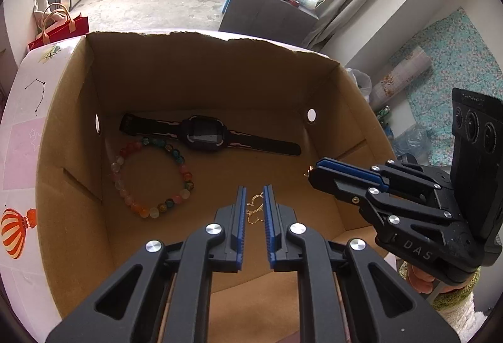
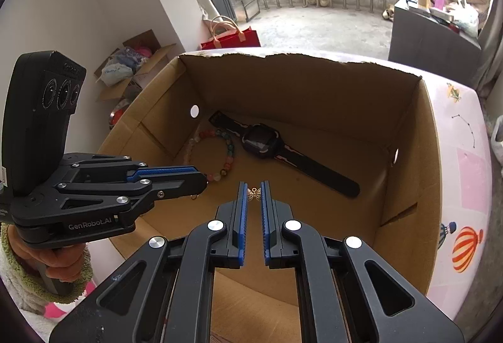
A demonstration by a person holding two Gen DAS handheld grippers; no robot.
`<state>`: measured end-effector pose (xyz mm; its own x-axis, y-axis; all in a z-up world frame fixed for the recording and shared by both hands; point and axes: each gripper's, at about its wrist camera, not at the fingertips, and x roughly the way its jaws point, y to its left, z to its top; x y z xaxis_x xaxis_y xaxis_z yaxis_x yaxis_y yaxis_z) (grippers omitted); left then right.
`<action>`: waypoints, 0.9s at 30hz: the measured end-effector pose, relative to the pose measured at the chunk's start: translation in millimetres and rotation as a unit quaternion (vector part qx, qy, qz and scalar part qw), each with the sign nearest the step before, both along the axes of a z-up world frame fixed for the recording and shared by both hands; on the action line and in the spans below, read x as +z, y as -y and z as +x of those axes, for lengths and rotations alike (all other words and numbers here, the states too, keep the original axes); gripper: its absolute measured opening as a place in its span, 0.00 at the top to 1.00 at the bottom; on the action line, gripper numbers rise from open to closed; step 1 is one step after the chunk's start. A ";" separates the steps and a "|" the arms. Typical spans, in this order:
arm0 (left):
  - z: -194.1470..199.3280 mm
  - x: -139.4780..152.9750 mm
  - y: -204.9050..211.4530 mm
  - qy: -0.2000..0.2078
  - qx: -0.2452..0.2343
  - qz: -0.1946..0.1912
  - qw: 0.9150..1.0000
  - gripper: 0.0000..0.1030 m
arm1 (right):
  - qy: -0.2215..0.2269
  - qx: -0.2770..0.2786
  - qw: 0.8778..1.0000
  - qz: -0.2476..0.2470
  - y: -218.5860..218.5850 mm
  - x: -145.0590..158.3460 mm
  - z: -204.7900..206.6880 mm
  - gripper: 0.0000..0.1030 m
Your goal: Organize jewelry
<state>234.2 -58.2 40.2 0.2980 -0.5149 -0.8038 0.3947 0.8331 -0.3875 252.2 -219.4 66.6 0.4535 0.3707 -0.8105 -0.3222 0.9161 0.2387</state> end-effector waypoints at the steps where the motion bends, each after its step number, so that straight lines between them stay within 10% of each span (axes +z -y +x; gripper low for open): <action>1: 3.1 -2.7 0.9 -0.009 0.004 0.001 1.000 0.90 | -0.002 0.000 1.000 0.000 0.5 -1.5 1.2 0.93; 16: 7.0 -7.7 0.8 -0.017 0.026 0.000 1.000 0.80 | 0.014 -0.026 0.999 0.037 34.7 8.8 -9.3 0.93; 27: -58.2 32.9 -31.8 0.096 -0.005 0.014 0.995 0.78 | 0.078 -0.068 0.990 0.095 84.0 63.4 -81.3 0.85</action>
